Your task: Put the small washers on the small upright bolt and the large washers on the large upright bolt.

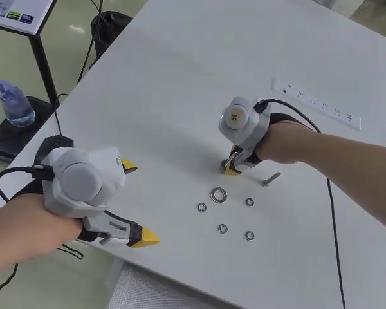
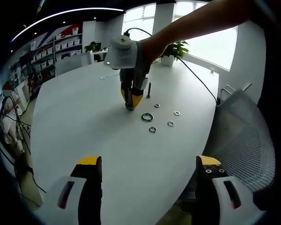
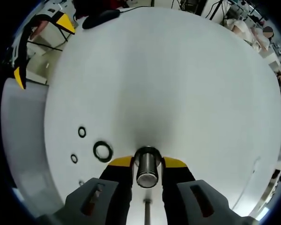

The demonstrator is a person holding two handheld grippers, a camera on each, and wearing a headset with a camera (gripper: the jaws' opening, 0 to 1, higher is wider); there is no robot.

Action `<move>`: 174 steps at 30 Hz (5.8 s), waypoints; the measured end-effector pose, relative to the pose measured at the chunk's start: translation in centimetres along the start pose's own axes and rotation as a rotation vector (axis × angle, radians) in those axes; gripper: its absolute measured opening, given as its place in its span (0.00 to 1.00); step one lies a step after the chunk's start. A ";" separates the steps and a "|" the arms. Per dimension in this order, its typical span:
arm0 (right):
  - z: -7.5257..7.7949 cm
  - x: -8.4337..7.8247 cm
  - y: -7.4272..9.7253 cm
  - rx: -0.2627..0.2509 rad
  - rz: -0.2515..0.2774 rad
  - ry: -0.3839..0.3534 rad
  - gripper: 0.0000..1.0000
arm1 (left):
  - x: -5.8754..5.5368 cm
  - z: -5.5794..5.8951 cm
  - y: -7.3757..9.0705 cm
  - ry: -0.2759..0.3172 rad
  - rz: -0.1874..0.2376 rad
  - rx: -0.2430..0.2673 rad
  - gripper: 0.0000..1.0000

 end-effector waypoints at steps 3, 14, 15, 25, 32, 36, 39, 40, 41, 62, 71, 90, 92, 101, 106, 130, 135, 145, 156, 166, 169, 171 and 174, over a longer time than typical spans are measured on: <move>-0.1 0.0 0.0 0.000 0.004 -0.012 0.23 | 0.0 0.3 0.1 -0.003 0.001 -0.004 0.81; 0.4 0.9 -0.3 0.016 0.041 -0.001 0.39 | 0.1 0.6 0.5 -0.007 -0.005 -0.007 0.81; 0.4 1.0 -0.1 0.014 0.047 -0.002 0.40 | 0.2 0.5 0.5 -0.007 -0.004 -0.005 0.82; 1.0 -0.1 1.4 0.041 0.082 -0.058 0.41 | 0.9 0.2 0.7 -0.014 0.023 0.016 0.87; 0.9 -0.7 2.6 0.034 0.104 -0.067 0.42 | 1.4 0.4 0.6 -0.031 0.020 0.010 0.91; 0.4 -0.7 3.8 0.026 0.121 -0.059 0.42 | 1.6 0.4 0.6 -0.031 0.019 0.007 0.93; 0.4 -0.5 4.2 0.025 0.143 -0.064 0.42 | 1.8 0.2 0.6 -0.022 0.027 0.009 0.95; 0.4 -0.5 4.3 0.026 0.145 -0.065 0.42 | 1.9 0.2 0.6 -0.020 0.028 0.009 0.96; -0.1 -0.4 4.8 0.027 0.154 -0.067 0.42 | 2.0 0.2 0.7 -0.010 0.030 0.007 0.97; -3.5 -1.4 7.0 0.022 0.169 -0.015 0.41 | 3.3 0.0 0.8 -0.017 0.032 0.018 0.98; -5.8 -1.8 8.0 0.039 0.156 0.066 0.39 | 2.9 0.6 1.1 -0.015 0.020 0.016 0.95; -6.3 -1.8 6.0 0.059 0.186 0.001 0.39 | 2.8 0.4 1.2 -0.004 0.026 0.038 0.94; -6.3 -1.9 5.8 0.063 0.193 -0.005 0.39 | 2.7 0.5 1.2 -0.002 0.025 0.039 0.94; -6.2 -2.1 3.8 0.051 0.181 -0.003 0.38 | 2.6 0.7 1.4 0.009 0.021 0.042 0.93; -6.2 -2.2 2.8 0.047 0.166 0.005 0.38 | 2.6 0.5 1.5 0.003 0.020 0.043 0.92; -5.8 -2.1 -1.2 0.038 0.162 0.003 0.37 | 2.6 0.4 1.4 0.014 0.007 0.037 0.90; -5.6 -2.1 -1.5 0.030 0.149 0.009 0.36 | 2.4 0.4 1.3 0.020 0.004 0.039 0.89; -5.6 -2.2 -1.7 0.026 0.137 0.042 0.36 | 2.1 0.4 1.7 0.035 0.013 0.044 0.88; -5.7 -2.3 -1.7 0.027 0.137 0.063 0.32 | 2.1 0.9 1.6 0.037 0.020 0.024 0.85; -5.5 -2.3 -1.7 0.028 0.129 0.068 0.25 | 1.8 0.9 1.9 0.044 0.013 0.028 0.84; -5.6 -2.2 -1.8 0.024 0.123 0.073 0.25 | 1.7 1.0 1.8 0.046 0.013 0.029 0.83; -5.7 -2.2 -1.8 0.020 0.121 0.075 0.25 | 1.6 1.1 1.8 0.044 0.007 0.028 0.83; -5.8 -2.2 -1.8 0.014 0.114 0.074 0.24 | 1.8 1.3 1.7 0.043 0.008 0.026 0.82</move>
Point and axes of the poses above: the centre of the closed fingertips' face, and the gripper's own axes: y roughly backward along the fingers, z roughly to its right, x roughly out of its top, the point moved 6 cm from there along y, roughly backward along the fingers, and after that the axes turned 13 degrees about -y, right-handed, at the moved point
